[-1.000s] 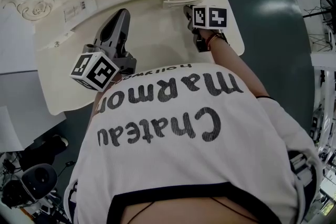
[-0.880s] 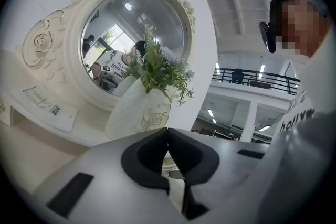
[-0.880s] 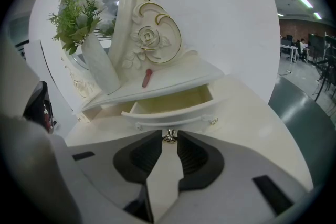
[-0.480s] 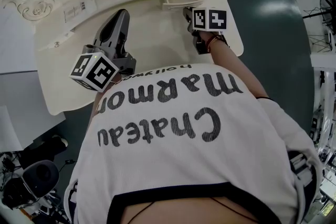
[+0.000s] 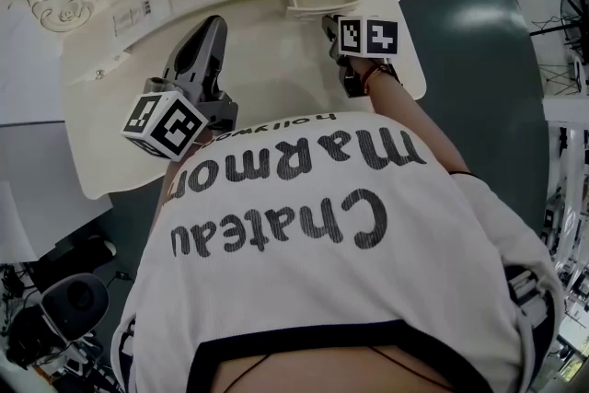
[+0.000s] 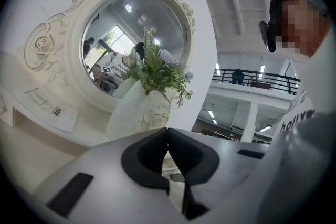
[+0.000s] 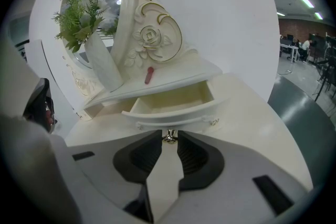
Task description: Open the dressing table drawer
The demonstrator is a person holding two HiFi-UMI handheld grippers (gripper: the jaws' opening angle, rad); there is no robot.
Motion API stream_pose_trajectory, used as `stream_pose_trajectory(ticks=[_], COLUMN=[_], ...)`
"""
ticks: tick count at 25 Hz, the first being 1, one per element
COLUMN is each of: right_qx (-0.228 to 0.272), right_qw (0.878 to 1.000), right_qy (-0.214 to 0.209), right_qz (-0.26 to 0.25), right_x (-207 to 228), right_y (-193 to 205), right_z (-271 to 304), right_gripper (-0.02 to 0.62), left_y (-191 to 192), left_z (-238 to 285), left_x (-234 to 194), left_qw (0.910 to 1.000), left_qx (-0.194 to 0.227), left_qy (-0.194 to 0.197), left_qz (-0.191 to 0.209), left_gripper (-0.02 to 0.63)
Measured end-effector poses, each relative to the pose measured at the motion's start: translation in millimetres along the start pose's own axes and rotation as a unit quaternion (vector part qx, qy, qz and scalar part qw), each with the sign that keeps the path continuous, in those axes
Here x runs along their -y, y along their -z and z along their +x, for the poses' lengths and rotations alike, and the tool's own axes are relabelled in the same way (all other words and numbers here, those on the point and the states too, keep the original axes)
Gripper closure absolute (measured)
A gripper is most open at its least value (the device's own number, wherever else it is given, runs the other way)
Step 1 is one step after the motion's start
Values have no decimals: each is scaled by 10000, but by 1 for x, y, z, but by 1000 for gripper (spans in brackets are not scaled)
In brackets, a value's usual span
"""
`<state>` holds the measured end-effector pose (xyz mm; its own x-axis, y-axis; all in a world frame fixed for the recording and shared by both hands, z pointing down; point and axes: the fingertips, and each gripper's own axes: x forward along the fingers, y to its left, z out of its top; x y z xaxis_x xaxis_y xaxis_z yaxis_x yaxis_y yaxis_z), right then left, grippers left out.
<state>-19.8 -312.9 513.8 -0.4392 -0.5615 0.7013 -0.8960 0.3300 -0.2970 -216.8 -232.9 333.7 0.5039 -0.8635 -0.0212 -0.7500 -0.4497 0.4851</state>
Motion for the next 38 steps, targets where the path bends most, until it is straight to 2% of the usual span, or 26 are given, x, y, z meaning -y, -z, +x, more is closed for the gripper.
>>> stream_pose_trajectory(ticks=[38], right_qx=[-21], right_qw=[10000], right_qy=[19], right_qz=[38], right_x=[-6], right_y=[10], right_z=[-9], right_gripper=[492], left_y=[1], left_z=[-6], left_x=[-4], left_qw=[10000], left_qx=[-17], left_qy=[1], left_qz=[-43], left_gripper=[583])
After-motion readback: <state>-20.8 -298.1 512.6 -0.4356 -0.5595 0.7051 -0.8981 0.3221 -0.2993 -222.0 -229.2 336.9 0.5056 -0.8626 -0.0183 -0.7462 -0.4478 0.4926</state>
